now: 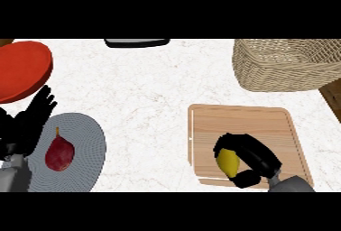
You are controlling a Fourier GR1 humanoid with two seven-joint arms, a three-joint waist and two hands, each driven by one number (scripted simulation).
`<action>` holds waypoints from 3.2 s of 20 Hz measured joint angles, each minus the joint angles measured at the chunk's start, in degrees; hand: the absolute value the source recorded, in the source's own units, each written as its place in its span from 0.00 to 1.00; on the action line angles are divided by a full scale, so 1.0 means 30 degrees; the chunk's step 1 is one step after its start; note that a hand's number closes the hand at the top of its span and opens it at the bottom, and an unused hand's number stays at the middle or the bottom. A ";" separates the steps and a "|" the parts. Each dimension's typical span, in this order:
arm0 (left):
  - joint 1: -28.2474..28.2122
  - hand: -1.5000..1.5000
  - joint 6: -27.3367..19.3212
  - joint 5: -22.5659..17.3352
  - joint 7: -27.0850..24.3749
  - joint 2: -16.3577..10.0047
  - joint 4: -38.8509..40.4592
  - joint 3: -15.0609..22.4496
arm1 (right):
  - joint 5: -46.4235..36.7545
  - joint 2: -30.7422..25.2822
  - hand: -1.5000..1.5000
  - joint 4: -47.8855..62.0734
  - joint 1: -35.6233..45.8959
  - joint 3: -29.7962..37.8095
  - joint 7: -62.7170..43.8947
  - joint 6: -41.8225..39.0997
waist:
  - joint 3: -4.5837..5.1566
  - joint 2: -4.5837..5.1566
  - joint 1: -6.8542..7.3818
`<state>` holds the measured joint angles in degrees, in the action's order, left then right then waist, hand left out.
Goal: Pick the lemon from the cutting board and place it in the basket
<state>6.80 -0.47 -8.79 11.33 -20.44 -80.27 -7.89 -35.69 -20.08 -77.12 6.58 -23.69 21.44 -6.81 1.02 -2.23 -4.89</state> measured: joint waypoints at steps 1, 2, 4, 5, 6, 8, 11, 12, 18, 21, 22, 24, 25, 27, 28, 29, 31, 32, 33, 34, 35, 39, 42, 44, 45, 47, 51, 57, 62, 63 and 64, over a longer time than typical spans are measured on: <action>-0.0003 0.50 -0.0057 0.0027 0.0042 0.0042 -0.0041 0.0023 | 0.0610 0.0495 1.00 -0.0840 -0.0708 -0.0003 -0.0237 -0.0033 | -0.0061 0.0055 -0.0056; -0.0010 0.50 -0.0049 0.0014 0.0039 0.0064 -0.0072 0.0027 | 0.1193 0.0977 1.00 -0.1799 -0.1336 -0.0012 -0.0526 -0.0053 | -0.0109 0.0108 -0.0065; -0.0034 0.50 -0.0081 0.0069 0.0054 0.0074 -0.0093 0.0048 | 0.2003 0.1491 1.00 -0.4253 -0.2541 -0.0017 -0.1238 0.0039 | -0.0171 0.0178 -0.0079; -0.0021 0.50 -0.0064 0.0065 0.0042 0.0048 -0.0091 0.0019 | 0.2306 0.1569 1.00 -0.5615 -0.3169 0.0031 -0.1647 0.0117 | -0.0192 0.0211 -0.0062; -0.0003 0.50 0.0006 0.0037 0.0051 0.0019 -0.0094 0.0011 | 0.2479 0.1640 1.00 -0.6994 -0.3705 0.0132 -0.2214 0.0281 | -0.0209 0.0249 -0.0002; 0.0060 0.50 -0.0036 0.0082 0.0068 0.0116 -0.0141 0.0082 | 0.2712 0.1576 1.00 -0.9900 -0.4862 0.0262 -0.3605 0.0387 | -0.0230 0.0305 0.0082; 0.0449 0.50 -0.0259 0.0350 0.0160 0.0320 -0.0055 0.0314 | 0.2970 0.1406 1.00 -1.4178 -0.6263 0.0660 -0.6149 0.0329 | -0.0253 0.0419 0.0270; 0.0471 0.50 -0.0107 0.0291 0.0082 0.0227 -0.0044 0.0256 | 0.2976 0.1406 1.00 -1.5495 -0.6435 0.0845 -0.7297 0.0231 | -0.0254 0.0455 0.0417; 0.1290 0.50 -0.0081 0.0386 0.0732 0.0531 -0.0305 0.0658 | 0.3322 0.1531 1.00 -1.9363 -0.4383 0.2360 -1.3775 -0.0819 | -0.0284 0.0636 0.1197; 0.1460 0.50 0.0156 0.0453 0.0535 0.0599 0.0007 0.0746 | 0.3465 0.1684 1.00 -1.9434 -0.1841 0.3465 -1.6503 -0.1278 | -0.0288 0.0692 0.1415; 0.1593 0.50 0.0180 0.0461 0.0570 0.0564 0.0082 0.0699 | 0.3533 0.1667 1.00 -1.9444 -0.0975 0.3938 -1.7322 -0.1476 | -0.0291 0.0701 0.1456; 0.1606 0.50 0.0249 0.0532 0.0377 0.0617 0.0264 0.0688 | 0.3662 0.1674 1.00 -1.9372 0.0971 0.4846 -1.9034 -0.1812 | -0.0299 0.0714 0.1546; 0.1603 0.50 0.0210 0.0539 0.0528 0.0685 0.0083 0.0735 | 0.3929 0.1596 1.00 -1.9237 0.2003 0.5472 -1.9849 -0.2028 | -0.0298 0.0713 0.1596; 0.1717 0.50 0.0270 0.0627 0.0388 0.0690 0.0324 0.0701 | 0.4411 0.1518 1.00 -1.8951 0.4182 0.6365 -2.1470 -0.2321 | -0.0298 0.0723 0.1644; 0.2071 0.50 0.0201 0.0689 0.0403 0.0731 0.0614 0.0673 | 0.4730 0.1375 1.00 -1.8767 0.5215 0.6913 -2.2140 -0.2460 | -0.0299 0.0730 0.1631; 0.2089 0.50 0.0296 0.0603 0.0687 0.0682 0.0374 0.0654 | 0.4948 0.1186 1.00 -1.8491 0.5935 0.7457 -2.2573 -0.2581 | -0.0301 0.0723 0.1653; 0.1964 0.50 0.0390 0.0588 0.0647 0.0757 0.0322 0.0630 | 0.4927 0.0749 1.00 -1.7332 0.7321 0.8292 -2.2847 -0.2666 | -0.0310 0.0729 0.1703; 0.1944 0.50 0.0438 0.0583 0.0586 0.0798 0.0338 0.0632 | 0.4659 0.0421 1.00 -1.6550 0.7987 0.8563 -2.2775 -0.2709 | -0.0312 0.0741 0.1742; 0.1853 0.50 0.0471 0.0579 0.0565 0.0799 0.0213 0.0602 | 0.4566 0.0108 1.00 -1.5884 0.8533 0.8914 -2.2746 -0.2797 | -0.0314 0.0745 0.1762; 0.1926 0.50 0.0411 0.0674 0.0551 0.0775 0.0181 0.0568 | 0.4280 -0.0102 1.00 -1.5306 0.8880 0.9087 -2.2655 -0.2776 | -0.0317 0.0748 0.1763; 0.1975 0.50 0.0431 0.0710 0.0551 0.0838 0.0318 0.0602 | 0.4015 -0.0374 1.00 -1.4496 0.9272 0.9376 -2.2297 -0.2698 | -0.0321 0.0761 0.1773; 0.1752 0.50 0.0418 0.0826 0.0645 0.1043 -0.0013 0.0647 | 0.3238 -0.1035 1.00 -1.1353 1.0251 1.0286 -2.0567 -0.2137 | -0.0329 0.0774 0.1804; 0.1916 0.50 0.0469 0.0926 0.0497 0.1065 0.0234 0.0531 | 0.3411 -0.1790 1.00 -0.9103 1.0378 1.1427 -1.8654 -0.1979 | -0.0337 0.0785 0.1769; 0.1513 0.50 0.0419 0.1113 0.0436 0.1246 0.0018 0.0671 | 0.3393 -0.2108 1.00 -0.7729 1.0225 1.1956 -1.7334 -0.1719 | -0.0344 0.0784 0.1781; 0.1460 0.50 0.0464 0.1129 0.0342 0.1292 0.0007 0.0645 | 0.3283 -0.2216 1.00 -0.7053 1.0286 1.2063 -1.6726 -0.1546 | -0.0343 0.0782 0.1777; 0.1478 0.50 0.0620 0.1075 0.0202 0.1214 0.0151 0.0479 | 0.3175 -0.2671 1.00 -0.5496 0.9964 1.2513 -1.4939 -0.1280 | -0.0343 0.0796 0.1781; 0.1429 0.50 0.0515 0.1220 0.0683 0.1327 -0.0431 0.0490 | 0.3341 -0.3101 1.00 -0.2638 1.0303 1.3215 -1.2466 -0.0743 | -0.0351 0.0788 0.1800; 0.1544 0.50 0.0942 0.1168 0.0468 0.1267 -0.0024 0.0170 | 0.3306 -0.3066 1.00 0.1227 1.0445 1.3760 -0.9093 0.0627 | -0.0342 0.0793 0.1793; 0.1696 0.50 0.0920 0.1364 0.0449 0.1433 0.0120 0.0254 | 0.2639 -0.2809 0.00 0.4104 1.1331 1.4616 -0.9178 0.3001 | -0.0345 0.0822 0.1864; 0.1890 0.50 0.0922 0.1370 0.0584 0.1401 0.0173 0.0199 | 0.2475 -0.2863 0.00 0.4931 1.1705 1.4596 -0.8938 0.3311 | -0.0348 0.0822 0.1869; 0.2113 0.50 0.0928 0.1385 0.0733 0.1395 0.0225 0.0189 | 0.2445 -0.2983 0.00 0.5808 1.1954 1.4645 -0.8397 0.3489 | -0.0346 0.0825 0.1876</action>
<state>13.14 2.32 -4.63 13.53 -16.26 -79.59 -7.32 -28.35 -29.03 -59.69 42.44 20.24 -3.75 3.65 -0.02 0.24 0.74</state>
